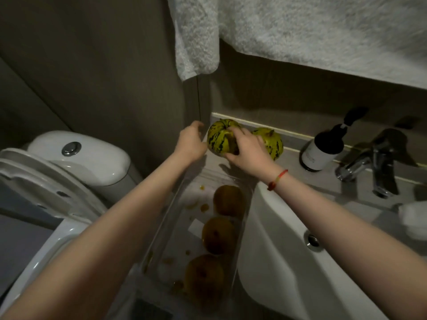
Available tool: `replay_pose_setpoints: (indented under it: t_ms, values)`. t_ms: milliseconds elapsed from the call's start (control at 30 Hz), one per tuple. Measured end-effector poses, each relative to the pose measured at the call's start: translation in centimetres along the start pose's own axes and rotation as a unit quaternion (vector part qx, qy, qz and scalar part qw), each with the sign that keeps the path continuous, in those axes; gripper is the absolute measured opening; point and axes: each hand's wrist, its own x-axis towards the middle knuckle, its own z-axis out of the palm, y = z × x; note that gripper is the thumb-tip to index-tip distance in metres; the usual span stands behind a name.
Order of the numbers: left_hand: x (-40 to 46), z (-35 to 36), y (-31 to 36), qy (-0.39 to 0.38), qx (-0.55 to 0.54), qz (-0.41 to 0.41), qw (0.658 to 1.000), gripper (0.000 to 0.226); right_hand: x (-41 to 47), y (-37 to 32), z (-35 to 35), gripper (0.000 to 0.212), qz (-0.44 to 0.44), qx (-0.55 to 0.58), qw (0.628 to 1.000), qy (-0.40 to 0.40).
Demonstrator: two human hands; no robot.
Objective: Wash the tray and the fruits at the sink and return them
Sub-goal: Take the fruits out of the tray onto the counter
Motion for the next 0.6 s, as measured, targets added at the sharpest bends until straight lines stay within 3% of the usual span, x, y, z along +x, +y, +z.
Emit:
replay_pose_setpoints:
  t_ms: [67,133,267,367,500,600]
  values:
    - [-2.1,-0.4,-0.4,-0.025,-0.025,-0.041,0.999,0.042,-2.0,-0.6,0.1,0.064,0.001,0.042,0.999,-0.031]
    - [-4.1,-0.4,-0.6,-0.109,-0.043,-0.081,0.99,0.041,-4.0,-1.1,0.3,0.062,0.0,0.044,0.996,-0.081]
    - [-7.4,0.3,-0.2,-0.264,-0.06,-0.104,0.957,0.065,-6.7,-1.5,0.7,0.061,-0.013,-0.018,0.987,-0.158]
    - [-8.4,1.1,-0.2,-0.284,-0.071,-0.087,0.952,0.071,-7.5,-1.8,0.7,0.068,-0.008,-0.045,0.985,-0.164]
    - [-9.3,1.4,-0.2,-0.294,-0.131,-0.128,0.938,0.059,-8.5,-2.0,1.0,0.071,-0.004,-0.066,0.984,-0.166]
    - [-10.3,1.1,-0.4,-0.301,-0.093,-0.111,0.942,0.058,-8.8,-2.0,1.5,0.071,-0.01,-0.11,0.98,-0.166]
